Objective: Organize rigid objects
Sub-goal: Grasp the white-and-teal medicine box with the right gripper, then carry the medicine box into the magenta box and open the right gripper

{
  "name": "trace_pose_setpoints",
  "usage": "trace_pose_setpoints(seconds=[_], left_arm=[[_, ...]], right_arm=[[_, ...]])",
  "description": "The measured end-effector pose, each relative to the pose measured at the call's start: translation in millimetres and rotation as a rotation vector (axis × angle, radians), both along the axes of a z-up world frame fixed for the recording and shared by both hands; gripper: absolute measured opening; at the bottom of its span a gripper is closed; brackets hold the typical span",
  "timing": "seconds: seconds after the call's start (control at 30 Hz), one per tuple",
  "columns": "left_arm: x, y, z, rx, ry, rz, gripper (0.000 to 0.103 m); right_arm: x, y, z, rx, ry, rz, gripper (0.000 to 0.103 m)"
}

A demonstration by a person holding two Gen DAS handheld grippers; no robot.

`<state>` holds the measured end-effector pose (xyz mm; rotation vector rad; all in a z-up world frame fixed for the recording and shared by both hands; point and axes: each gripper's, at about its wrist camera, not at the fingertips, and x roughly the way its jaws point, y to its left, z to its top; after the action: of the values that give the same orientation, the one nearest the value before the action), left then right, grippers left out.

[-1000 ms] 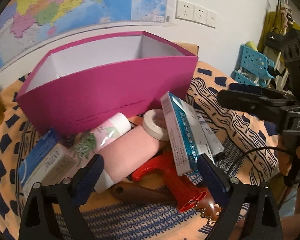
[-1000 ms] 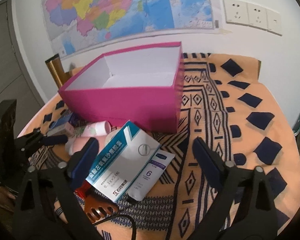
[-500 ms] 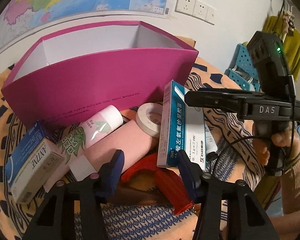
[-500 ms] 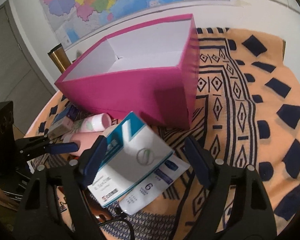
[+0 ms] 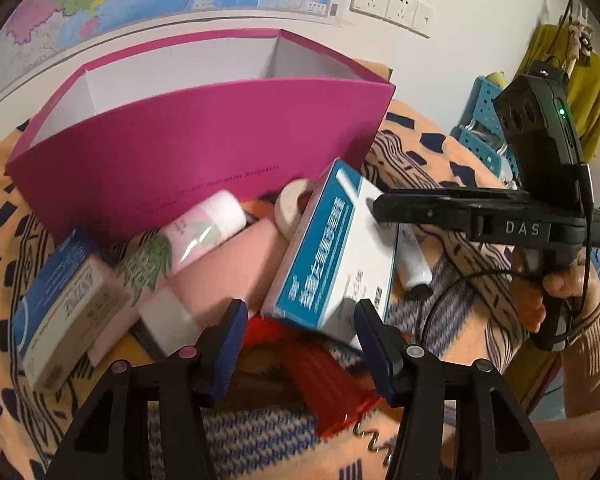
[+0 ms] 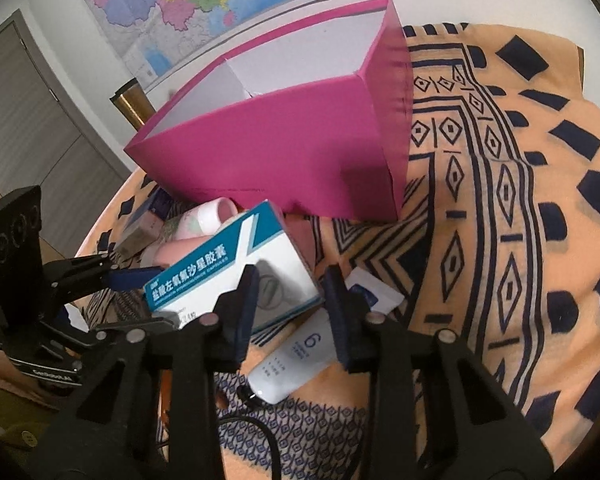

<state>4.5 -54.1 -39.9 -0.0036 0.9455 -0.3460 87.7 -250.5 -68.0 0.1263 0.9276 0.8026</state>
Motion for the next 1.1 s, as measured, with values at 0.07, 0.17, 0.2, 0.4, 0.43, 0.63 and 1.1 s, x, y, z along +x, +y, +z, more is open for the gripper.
trace_pose_setpoints(seconds=[0.07, 0.17, 0.2, 0.4, 0.43, 0.63, 1.1], left_arm=[[-1.6, 0.0, -4.2, -0.011, 0.022, -0.006, 0.053], [-2.0, -0.3, -3.5, -0.022, 0.016, -0.014, 0.037], [-1.5, -0.7, -2.9, -0.015, 0.012, -0.011, 0.035], [2.1, 5.0, 0.6, -0.038, 0.014, 0.002, 0.035], [1.8, 6.6, 3.1, -0.039, 0.008, 0.007, 0.035], [5.9, 21.1, 28.6, -0.075, -0.031, 0.009, 0.035], [40.1, 30.5, 99.4, -0.071, -0.171, -0.006, 0.035]], right_arm=[[-2.3, 0.7, -0.4, -0.003, 0.003, 0.002, 0.038], [-7.0, 3.0, -0.5, -0.004, -0.002, 0.010, 0.039], [-8.2, 3.6, -0.3, -0.003, -0.004, 0.010, 0.040], [-15.6, 4.8, 2.6, -0.021, -0.024, -0.004, 0.042], [-17.9, 5.2, 5.6, -0.022, -0.029, -0.007, 0.042], [-28.2, 7.0, 30.0, -0.022, -0.085, -0.018, 0.042], [-15.2, 19.1, 92.0, -0.029, -0.232, -0.017, 0.042]])
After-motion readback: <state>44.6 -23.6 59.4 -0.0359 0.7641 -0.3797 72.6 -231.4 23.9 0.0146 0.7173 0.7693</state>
